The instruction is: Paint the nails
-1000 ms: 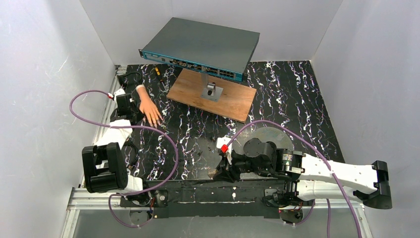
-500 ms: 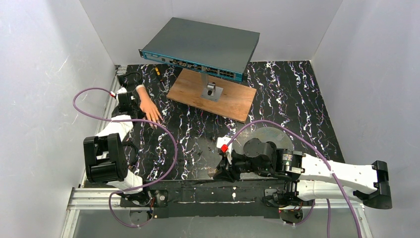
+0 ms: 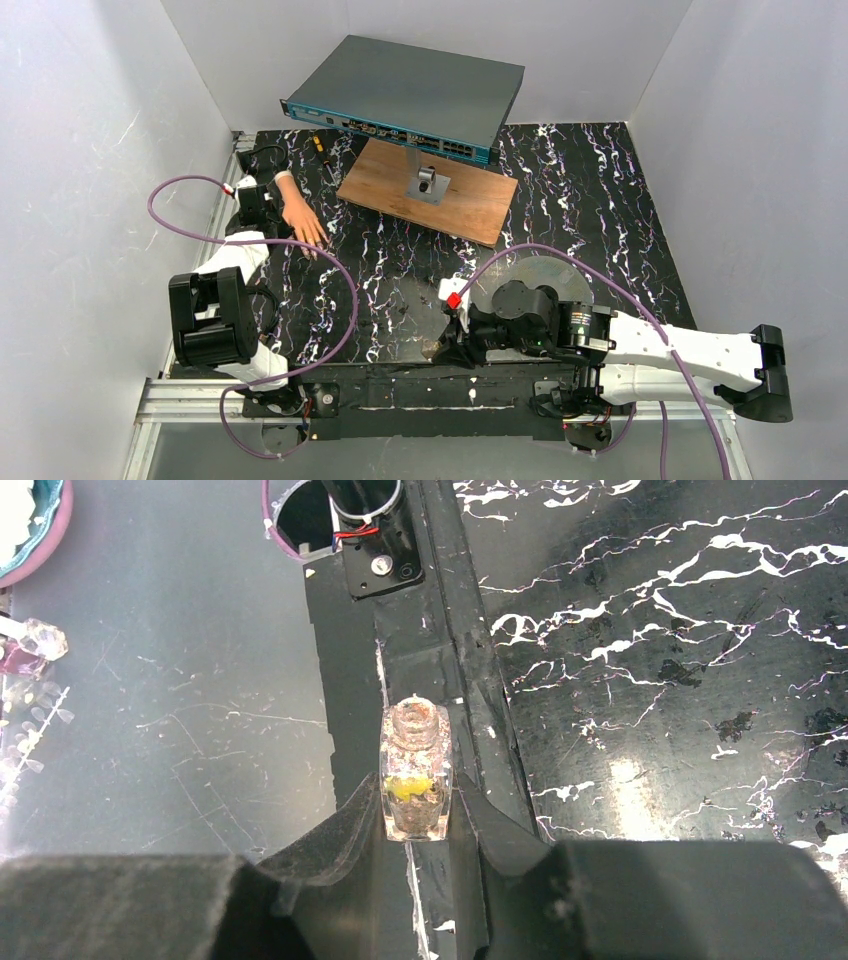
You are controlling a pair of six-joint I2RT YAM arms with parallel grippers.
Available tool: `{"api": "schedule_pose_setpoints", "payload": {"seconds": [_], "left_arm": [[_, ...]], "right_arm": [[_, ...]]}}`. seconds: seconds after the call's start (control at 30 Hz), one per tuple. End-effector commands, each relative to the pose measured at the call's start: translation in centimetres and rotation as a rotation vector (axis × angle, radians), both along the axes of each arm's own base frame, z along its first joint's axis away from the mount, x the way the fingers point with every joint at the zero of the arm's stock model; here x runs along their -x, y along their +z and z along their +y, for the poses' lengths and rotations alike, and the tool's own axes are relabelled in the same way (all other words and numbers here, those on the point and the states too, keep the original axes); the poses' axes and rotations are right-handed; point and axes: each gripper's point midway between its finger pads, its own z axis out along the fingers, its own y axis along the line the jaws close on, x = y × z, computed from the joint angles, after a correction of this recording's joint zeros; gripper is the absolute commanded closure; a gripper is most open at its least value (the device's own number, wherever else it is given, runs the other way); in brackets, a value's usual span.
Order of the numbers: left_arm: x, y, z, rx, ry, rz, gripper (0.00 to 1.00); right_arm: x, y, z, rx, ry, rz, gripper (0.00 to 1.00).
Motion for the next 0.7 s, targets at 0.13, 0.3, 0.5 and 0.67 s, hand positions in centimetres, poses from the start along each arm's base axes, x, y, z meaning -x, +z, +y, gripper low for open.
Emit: {"api": "schedule_pose_setpoints", "payload": {"seconds": [0.13, 0.3, 0.5, 0.67], "left_arm": [[-1.27, 0.85, 0.40, -0.027, -0.010, -0.024, 1.00], [-1.43, 0.82, 0.62, -0.028, -0.004, -0.033, 1.00], [-1.60, 0.88, 0.75, -0.028, -0.004, -0.047, 1.00], [-1.75, 0.89, 0.66, -0.026, -0.011, -0.056, 1.00]], "right_arm": [[0.11, 1.67, 0.08, -0.058, -0.003, -0.011, 0.99], [0.11, 1.69, 0.05, -0.058, -0.006, -0.008, 0.99], [0.13, 1.58, 0.17, -0.054, -0.004, -0.007, 0.99], [0.21, 1.54, 0.24, -0.054, -0.001, -0.004, 0.99]]}}
